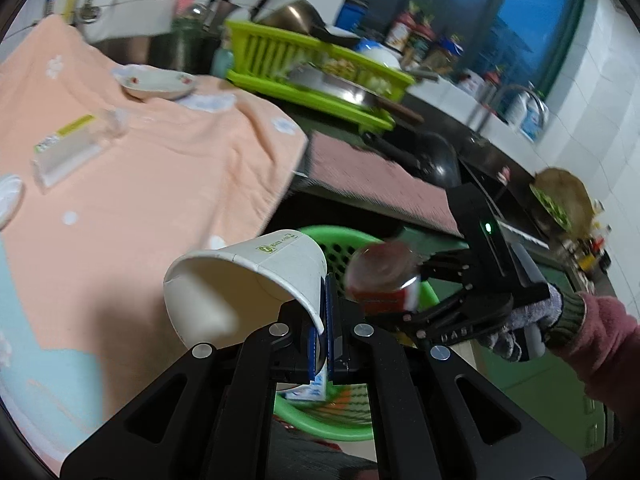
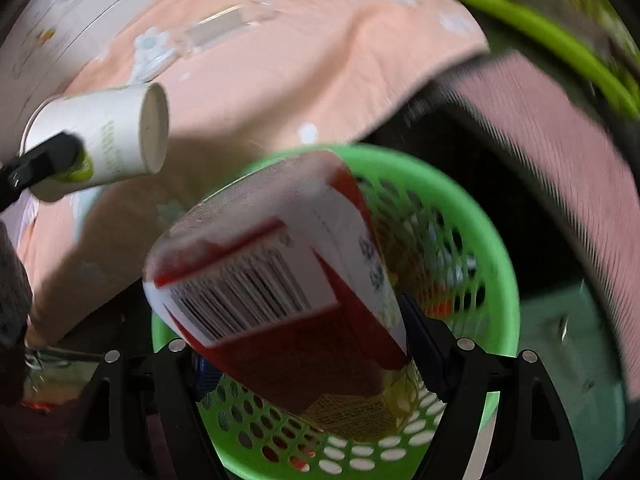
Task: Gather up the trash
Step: 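Carry the bottle and paper cup over the green basket and release them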
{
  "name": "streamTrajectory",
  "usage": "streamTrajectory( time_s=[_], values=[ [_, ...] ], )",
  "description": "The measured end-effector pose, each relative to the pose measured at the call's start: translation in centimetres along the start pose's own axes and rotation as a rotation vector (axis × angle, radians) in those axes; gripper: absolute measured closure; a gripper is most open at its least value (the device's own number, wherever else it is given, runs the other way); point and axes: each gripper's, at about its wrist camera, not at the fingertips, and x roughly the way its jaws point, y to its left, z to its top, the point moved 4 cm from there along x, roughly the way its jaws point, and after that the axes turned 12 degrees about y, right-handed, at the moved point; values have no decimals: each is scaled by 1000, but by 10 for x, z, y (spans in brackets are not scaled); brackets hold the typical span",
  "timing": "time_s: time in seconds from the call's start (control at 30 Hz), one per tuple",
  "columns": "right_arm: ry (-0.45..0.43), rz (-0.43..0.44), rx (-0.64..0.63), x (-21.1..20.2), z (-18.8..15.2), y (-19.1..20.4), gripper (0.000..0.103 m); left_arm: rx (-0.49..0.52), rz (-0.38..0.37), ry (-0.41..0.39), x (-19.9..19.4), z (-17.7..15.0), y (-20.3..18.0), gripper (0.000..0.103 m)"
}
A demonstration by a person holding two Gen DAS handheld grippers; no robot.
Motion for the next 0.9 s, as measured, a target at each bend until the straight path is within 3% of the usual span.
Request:
streamTrajectory(
  time_s=[0.1,0.4,0.73,0.8,0.9],
  values=[
    [-29,27,51,-7,-10,-11,26,21,-10,32,13,-4,-13,101],
    [-157,-35,69,-49,-20,-26,25,73,-45,144,55,-21,-46,101],
    [-201,-59,71,-64,-17,-37,24,76,-59,232,80,-34,-60,97],
    [-201,-59,69,-64,-17,-37,24,66,-67,246,83,-36,-60,95],
    [-201,-60,57,-63,-15,-33,24,57,-69,262,86,-39,-59,76]
  ],
)
